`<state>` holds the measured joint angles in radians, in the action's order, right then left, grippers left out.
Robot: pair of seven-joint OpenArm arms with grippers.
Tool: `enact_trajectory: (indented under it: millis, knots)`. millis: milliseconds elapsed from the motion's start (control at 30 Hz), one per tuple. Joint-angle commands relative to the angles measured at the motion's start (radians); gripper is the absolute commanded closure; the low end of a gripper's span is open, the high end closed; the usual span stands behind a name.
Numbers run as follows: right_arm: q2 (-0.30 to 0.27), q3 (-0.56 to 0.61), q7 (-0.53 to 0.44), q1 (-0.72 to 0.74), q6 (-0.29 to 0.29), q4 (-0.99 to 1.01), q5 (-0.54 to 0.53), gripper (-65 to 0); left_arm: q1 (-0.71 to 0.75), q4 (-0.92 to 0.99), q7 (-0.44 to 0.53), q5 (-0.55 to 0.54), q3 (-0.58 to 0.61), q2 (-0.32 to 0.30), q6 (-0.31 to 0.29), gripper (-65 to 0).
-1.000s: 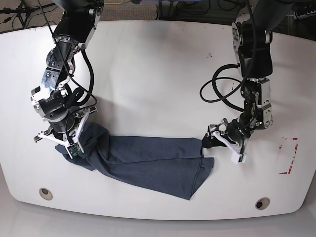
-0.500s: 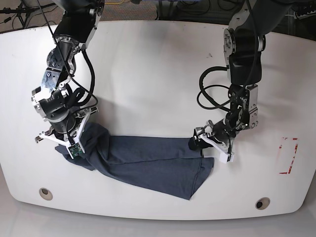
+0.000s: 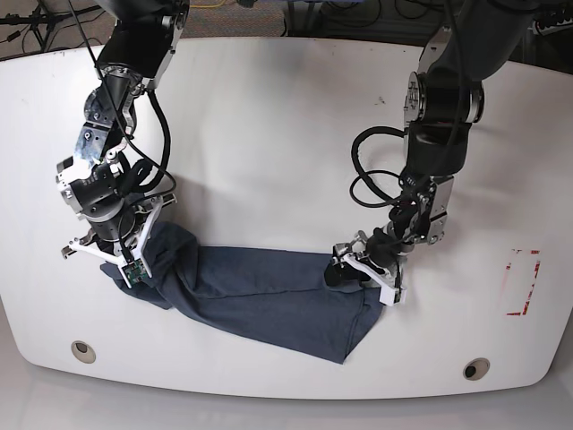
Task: Fold the T-shirt properly
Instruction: 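Grasp the shirt's loose end with the left gripper and stretch it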
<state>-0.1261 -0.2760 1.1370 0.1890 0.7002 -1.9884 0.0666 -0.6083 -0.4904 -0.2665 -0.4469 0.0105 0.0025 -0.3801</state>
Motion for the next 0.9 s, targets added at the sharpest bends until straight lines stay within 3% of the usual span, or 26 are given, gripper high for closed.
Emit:
enact_trajectory:
  millis: [0,133,267,300,367,700,867]
  knots:
    - [-0.008,-0.002,-0.019,0.025,-0.002,-0.016,-0.004,0.0,-0.017,0.014,-0.018,0.018,0.003,0.007,0.045,-39.9]
    - [-0.008,-0.002,-0.019,0.025,-0.002,-0.016,-0.004,0.0,-0.017,0.012,-0.017,0.018,0.003,0.009,0.056,-37.1]
    - [-0.008,-0.002,-0.019,0.025,-0.002,-0.016,-0.004,0.0,-0.015,0.009,-0.017,0.013,0.003,0.006,0.079,-18.1]
    - [-0.008,-0.002,-0.019,0.025,-0.002,-0.016,-0.004,0.0,-0.015,0.009,-0.017,0.013,0.003,0.006,0.08,-9.0]
    - [-0.008,-0.002,-0.019,0.025,-0.002,-0.016,-0.004,0.0,-0.015,0.009,-0.017,0.013,0.001,0.004,0.08,0.0]
    - [-0.008,-0.002,-0.019,0.025,-0.002,-0.021,-0.004,0.0,0.037,-0.118,-0.043,-0.031,-0.056,0.001,0.094,0.0]
    - [-0.008,-0.004,-0.016,0.022,-0.002,-0.028,-0.004,0.0,0.112,-0.36,-0.169,-0.043,-0.106,-0.049,0.123,0.0]
